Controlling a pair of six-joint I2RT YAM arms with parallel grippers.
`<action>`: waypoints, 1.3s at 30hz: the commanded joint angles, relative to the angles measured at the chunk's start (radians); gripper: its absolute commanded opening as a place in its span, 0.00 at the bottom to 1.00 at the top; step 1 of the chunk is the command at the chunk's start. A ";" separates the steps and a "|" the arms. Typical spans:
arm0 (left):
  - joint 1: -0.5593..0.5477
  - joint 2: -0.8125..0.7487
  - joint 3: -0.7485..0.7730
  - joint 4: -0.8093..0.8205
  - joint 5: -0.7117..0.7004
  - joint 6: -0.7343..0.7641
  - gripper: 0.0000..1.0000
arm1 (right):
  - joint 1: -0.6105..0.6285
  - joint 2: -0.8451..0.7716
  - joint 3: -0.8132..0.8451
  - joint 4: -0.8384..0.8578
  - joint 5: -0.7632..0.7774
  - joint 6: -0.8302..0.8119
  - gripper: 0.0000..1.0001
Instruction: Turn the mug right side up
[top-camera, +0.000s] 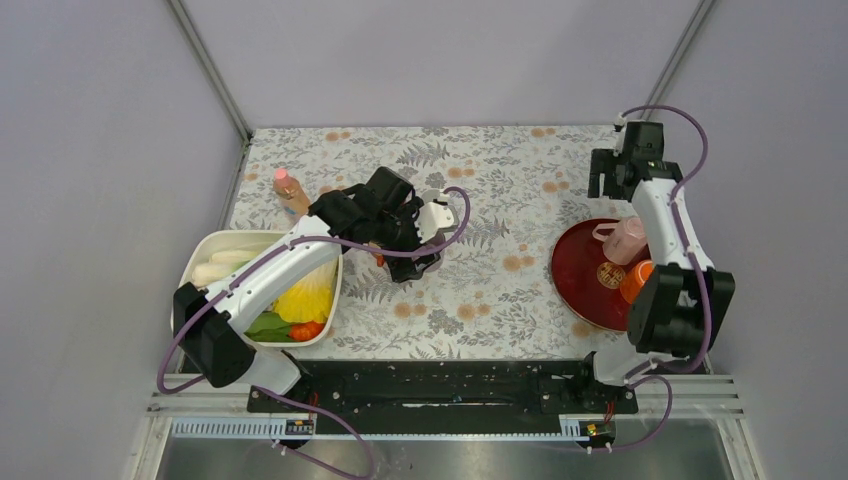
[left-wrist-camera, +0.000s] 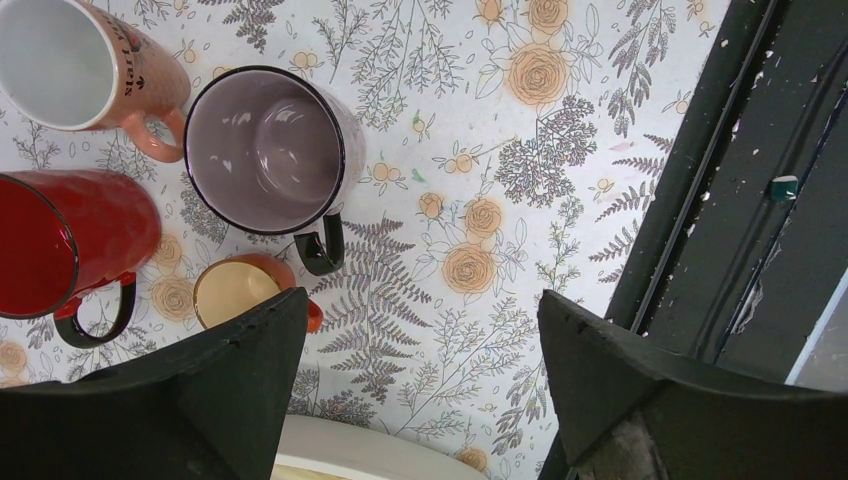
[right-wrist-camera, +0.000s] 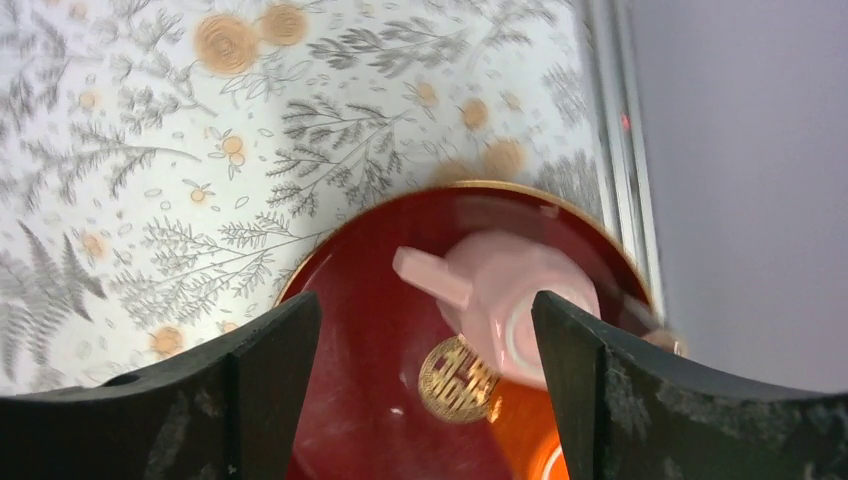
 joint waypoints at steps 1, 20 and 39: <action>0.002 -0.043 -0.008 0.036 0.034 0.023 0.88 | 0.008 0.166 0.162 -0.141 -0.201 -0.459 0.87; 0.006 -0.021 -0.007 0.036 0.057 0.027 0.88 | 0.042 0.336 0.068 -0.188 -0.019 -1.075 0.80; 0.008 -0.023 -0.010 0.035 0.069 0.032 0.88 | 0.062 0.389 0.054 -0.198 0.064 -1.124 0.28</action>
